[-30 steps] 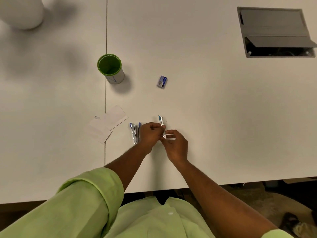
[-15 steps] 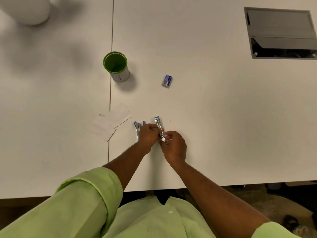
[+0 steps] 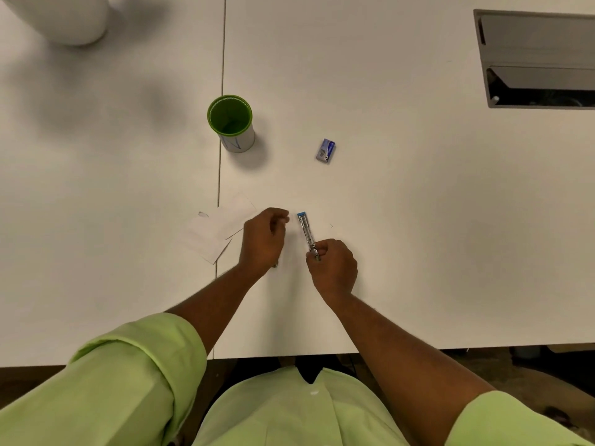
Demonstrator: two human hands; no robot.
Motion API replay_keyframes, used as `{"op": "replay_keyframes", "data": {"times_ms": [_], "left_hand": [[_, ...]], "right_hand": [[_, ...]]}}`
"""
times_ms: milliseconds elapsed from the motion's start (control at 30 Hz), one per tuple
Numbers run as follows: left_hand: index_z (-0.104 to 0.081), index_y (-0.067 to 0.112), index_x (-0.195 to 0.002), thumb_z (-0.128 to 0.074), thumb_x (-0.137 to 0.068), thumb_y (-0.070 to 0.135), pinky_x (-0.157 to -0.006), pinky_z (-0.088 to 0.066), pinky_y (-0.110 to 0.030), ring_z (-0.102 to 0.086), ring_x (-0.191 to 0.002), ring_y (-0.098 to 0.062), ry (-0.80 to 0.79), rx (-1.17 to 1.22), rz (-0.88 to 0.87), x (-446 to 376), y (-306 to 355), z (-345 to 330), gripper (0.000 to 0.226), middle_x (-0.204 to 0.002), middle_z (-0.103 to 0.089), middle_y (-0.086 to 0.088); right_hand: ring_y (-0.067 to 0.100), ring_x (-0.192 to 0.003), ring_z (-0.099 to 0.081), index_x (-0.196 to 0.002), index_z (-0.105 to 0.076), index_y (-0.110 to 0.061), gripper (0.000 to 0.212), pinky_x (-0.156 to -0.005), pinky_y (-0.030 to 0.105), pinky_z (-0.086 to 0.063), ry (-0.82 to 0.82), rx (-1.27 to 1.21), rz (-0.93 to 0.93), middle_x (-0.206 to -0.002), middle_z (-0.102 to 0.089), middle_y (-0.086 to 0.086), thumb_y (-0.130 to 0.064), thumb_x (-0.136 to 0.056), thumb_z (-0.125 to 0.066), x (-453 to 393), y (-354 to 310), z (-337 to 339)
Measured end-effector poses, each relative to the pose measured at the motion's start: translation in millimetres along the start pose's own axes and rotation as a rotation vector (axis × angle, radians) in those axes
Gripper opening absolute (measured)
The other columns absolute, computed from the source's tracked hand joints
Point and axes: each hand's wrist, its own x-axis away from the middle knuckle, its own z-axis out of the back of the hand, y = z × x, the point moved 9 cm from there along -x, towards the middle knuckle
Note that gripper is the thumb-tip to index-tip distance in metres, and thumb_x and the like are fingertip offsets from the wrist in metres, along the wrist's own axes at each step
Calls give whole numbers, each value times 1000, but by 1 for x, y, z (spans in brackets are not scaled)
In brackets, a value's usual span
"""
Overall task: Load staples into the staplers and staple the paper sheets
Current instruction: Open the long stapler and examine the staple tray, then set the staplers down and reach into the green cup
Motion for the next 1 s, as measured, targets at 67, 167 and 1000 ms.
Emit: {"op": "replay_keyframes", "data": {"times_ms": [67, 167, 1000], "left_hand": [[-72, 11, -108, -58, -95, 3, -92, -56, -31, -70, -95, -15, 54, -93, -130, 1, -3, 20, 20, -103, -74, 1], [-66, 15, -111, -59, -94, 8, -91, -51, -32, -63, -104, -22, 145, -315, -265, 8, -16, 48, 20, -111, -68, -1], [-9, 10, -161, -33, -100, 52, -126, -8, -46, 3, -157, -25, -88, -654, -213, 1, -109, 58, 78, -170, 1, -3]], "right_hand": [[13, -81, -65, -94, -70, -26, 17, -65, 23, -41, -10, 3, -7, -91, -68, -8, -30, -79, -79, 1, 1, -2], [10, -80, -65, -94, -70, -27, 19, -66, 23, -43, -12, -7, -13, -92, -68, -10, -34, -79, -80, 2, 3, -2], [13, -84, -67, -99, -75, -16, 16, -77, 26, -53, 60, 21, 130, -98, -70, -2, -20, -84, -79, -21, 20, 28]]}}
